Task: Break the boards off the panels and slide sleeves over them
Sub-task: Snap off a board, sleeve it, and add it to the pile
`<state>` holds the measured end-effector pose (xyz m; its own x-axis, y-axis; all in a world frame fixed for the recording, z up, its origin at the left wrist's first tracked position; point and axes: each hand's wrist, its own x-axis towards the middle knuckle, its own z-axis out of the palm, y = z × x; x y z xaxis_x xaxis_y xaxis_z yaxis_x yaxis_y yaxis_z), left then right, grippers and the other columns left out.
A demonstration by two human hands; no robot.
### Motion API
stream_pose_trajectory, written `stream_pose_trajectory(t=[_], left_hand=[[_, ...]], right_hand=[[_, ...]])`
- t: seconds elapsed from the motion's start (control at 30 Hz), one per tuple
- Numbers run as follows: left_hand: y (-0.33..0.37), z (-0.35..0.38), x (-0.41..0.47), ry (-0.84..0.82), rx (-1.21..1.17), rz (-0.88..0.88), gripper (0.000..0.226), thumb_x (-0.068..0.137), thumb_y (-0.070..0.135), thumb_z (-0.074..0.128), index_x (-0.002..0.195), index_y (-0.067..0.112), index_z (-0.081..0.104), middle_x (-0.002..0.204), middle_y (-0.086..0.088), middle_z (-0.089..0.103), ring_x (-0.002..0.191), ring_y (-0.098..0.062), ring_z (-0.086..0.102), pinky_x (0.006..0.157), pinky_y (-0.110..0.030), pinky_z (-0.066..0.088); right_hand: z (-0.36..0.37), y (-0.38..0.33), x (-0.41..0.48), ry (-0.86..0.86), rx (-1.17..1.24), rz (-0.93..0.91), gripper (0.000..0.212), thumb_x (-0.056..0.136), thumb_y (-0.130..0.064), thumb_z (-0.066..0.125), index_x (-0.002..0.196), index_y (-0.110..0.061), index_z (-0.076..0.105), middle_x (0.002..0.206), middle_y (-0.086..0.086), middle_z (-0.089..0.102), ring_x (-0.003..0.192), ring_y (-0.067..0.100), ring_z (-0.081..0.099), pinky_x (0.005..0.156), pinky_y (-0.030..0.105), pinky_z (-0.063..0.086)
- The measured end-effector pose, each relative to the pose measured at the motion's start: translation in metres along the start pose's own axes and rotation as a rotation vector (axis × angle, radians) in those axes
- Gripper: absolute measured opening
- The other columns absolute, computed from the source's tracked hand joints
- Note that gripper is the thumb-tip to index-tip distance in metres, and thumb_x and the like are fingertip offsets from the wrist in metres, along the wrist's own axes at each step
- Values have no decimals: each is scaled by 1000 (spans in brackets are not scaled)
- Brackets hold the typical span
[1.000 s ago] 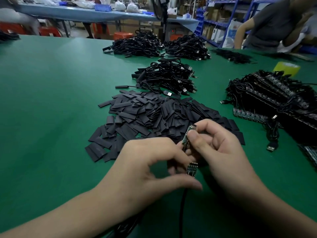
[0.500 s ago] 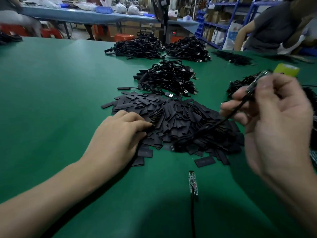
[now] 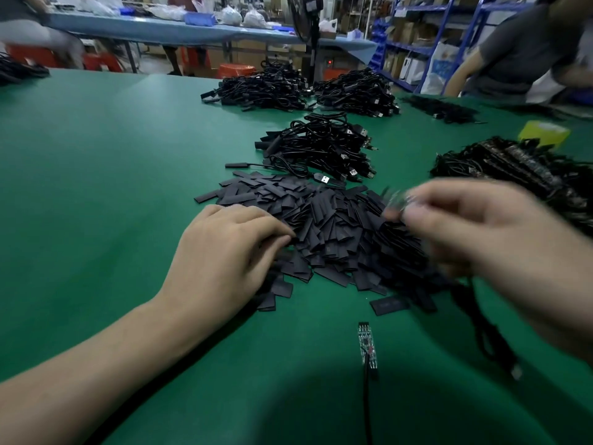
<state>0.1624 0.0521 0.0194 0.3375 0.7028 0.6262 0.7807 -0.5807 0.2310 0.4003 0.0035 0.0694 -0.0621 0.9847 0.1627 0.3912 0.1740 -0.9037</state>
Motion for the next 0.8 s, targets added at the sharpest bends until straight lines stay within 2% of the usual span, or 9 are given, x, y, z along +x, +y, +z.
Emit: stream_pose_trajectory(t=[0.03, 0.1, 0.2, 0.37, 0.43, 0.53, 0.63, 0.7, 0.8], left_hand=[[4, -1, -1, 42, -51, 6, 11, 96, 32, 66, 97, 27, 76, 95, 15, 73, 84, -15, 69, 79, -37, 51], [13, -2, -5, 93, -141, 52, 15, 97, 31, 62, 99, 25, 75, 93, 15, 74, 77, -16, 69, 75, -37, 54], [22, -2, -9, 89, -192, 176, 18, 100, 29, 60, 104, 20, 75, 92, 11, 72, 75, -16, 67, 68, -36, 53], [19, 0, -9, 43, -250, 240, 18, 96, 29, 67, 103, 16, 77, 99, 9, 73, 85, -14, 69, 73, -36, 54], [19, 0, -10, 14, -313, 208, 20, 94, 32, 70, 105, 18, 77, 101, 10, 73, 87, -11, 69, 76, -32, 55], [20, 1, -11, -34, -366, 133, 30, 88, 34, 73, 114, 19, 75, 100, 11, 72, 88, -2, 67, 82, -17, 51], [19, 1, -10, -86, -357, 91, 34, 85, 37, 72, 115, 20, 76, 100, 12, 71, 87, 0, 65, 82, -12, 48], [19, 1, -8, -81, -357, 64, 30, 84, 35, 73, 110, 20, 78, 99, 12, 71, 85, 0, 65, 81, -11, 48], [19, 1, -8, -51, -371, 22, 24, 84, 32, 75, 104, 19, 80, 97, 12, 71, 88, 2, 65, 82, -9, 45]], right_hand=[[-6, -7, 3, -67, 25, 14, 11, 91, -40, 71, 98, -34, 77, 56, -13, 51, 48, 1, 43, 47, 18, 34], [11, 6, -7, -174, 173, 209, 13, 92, -31, 67, 92, -27, 79, 56, -7, 44, 47, 7, 36, 45, 21, 28], [24, 12, -8, -260, 469, 434, 24, 79, -36, 69, 84, -14, 77, 59, -4, 32, 48, 6, 24, 37, 16, 23], [35, 18, -14, -235, 663, 442, 24, 76, -35, 70, 81, -12, 76, 61, -4, 28, 46, 5, 23, 34, 14, 20], [33, 19, -13, -214, 627, 422, 21, 83, -31, 65, 76, -14, 75, 60, -3, 28, 45, 5, 23, 35, 14, 19], [32, 20, -12, -207, 520, 370, 36, 101, -23, 53, 73, -18, 75, 57, -4, 33, 44, 5, 25, 37, 15, 21], [28, 23, -13, -211, 262, 204, 39, 106, -23, 46, 77, -21, 72, 54, -4, 46, 44, 10, 36, 43, 24, 35], [24, 25, -13, -207, 107, 112, 35, 106, -22, 45, 85, -21, 73, 57, 0, 57, 50, 13, 49, 53, 26, 45], [21, 27, -11, -204, 125, 115, 27, 107, -16, 44, 104, -15, 71, 71, 5, 71, 57, 15, 60, 54, 24, 48]])
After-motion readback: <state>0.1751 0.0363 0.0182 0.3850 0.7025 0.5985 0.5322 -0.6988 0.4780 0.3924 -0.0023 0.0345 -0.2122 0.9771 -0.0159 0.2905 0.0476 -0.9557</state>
